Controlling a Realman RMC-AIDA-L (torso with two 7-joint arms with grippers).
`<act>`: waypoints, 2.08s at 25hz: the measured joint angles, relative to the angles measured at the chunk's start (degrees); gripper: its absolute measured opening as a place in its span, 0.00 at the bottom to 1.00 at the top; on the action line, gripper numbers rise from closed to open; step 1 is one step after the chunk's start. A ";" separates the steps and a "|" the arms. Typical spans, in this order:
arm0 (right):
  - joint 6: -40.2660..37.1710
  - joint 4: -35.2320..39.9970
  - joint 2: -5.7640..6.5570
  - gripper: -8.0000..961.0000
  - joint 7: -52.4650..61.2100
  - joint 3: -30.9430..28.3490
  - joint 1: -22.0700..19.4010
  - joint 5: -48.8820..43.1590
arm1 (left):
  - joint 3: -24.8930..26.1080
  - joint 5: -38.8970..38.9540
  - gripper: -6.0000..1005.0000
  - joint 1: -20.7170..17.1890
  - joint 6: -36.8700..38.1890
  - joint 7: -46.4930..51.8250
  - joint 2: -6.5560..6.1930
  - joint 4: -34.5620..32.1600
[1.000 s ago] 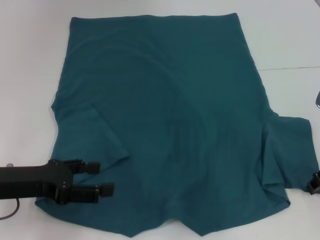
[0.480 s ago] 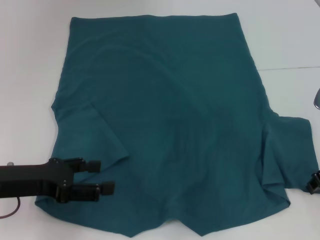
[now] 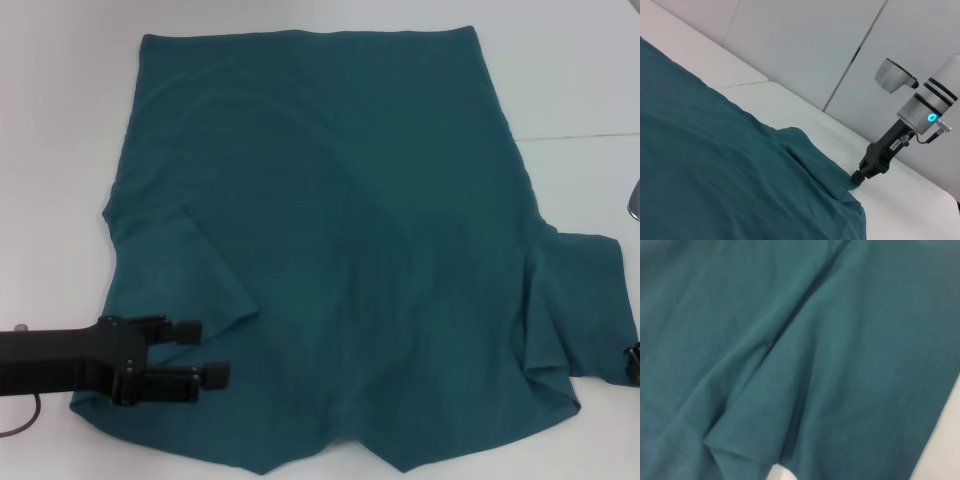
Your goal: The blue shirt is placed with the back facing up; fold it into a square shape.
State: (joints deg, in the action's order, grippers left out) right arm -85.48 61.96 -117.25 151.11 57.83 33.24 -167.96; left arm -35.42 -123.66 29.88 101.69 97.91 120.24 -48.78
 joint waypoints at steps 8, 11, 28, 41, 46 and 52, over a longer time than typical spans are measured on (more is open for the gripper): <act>-1.52 2.90 -0.09 0.09 0.54 -0.21 -0.32 0.00 | 0.00 -0.04 0.90 -0.35 0.08 -0.02 0.00 0.00; -1.84 2.91 -0.33 0.22 0.55 0.19 -0.23 0.00 | 0.05 -0.02 0.91 -0.40 0.04 -0.08 0.07 0.00; -1.41 2.97 -0.56 0.48 0.76 0.71 -0.90 0.00 | 0.09 0.03 0.90 -0.40 0.00 -0.03 0.11 0.00; -0.61 2.27 -0.18 0.57 2.02 2.66 -1.12 0.00 | 0.09 0.08 0.90 -0.45 0.17 0.00 0.17 0.00; -0.37 1.43 -0.07 0.52 1.72 3.76 -0.81 0.00 | 0.09 0.08 0.90 -0.38 0.15 0.00 0.20 0.00; 0.24 0.08 0.03 0.40 1.52 3.79 -0.24 0.00 | 0.09 0.08 0.90 -0.35 -0.12 -0.11 0.25 0.00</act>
State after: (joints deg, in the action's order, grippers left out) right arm -85.24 62.03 -117.22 152.63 61.62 33.00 -167.96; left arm -35.33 -123.57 29.53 101.58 97.80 120.49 -48.78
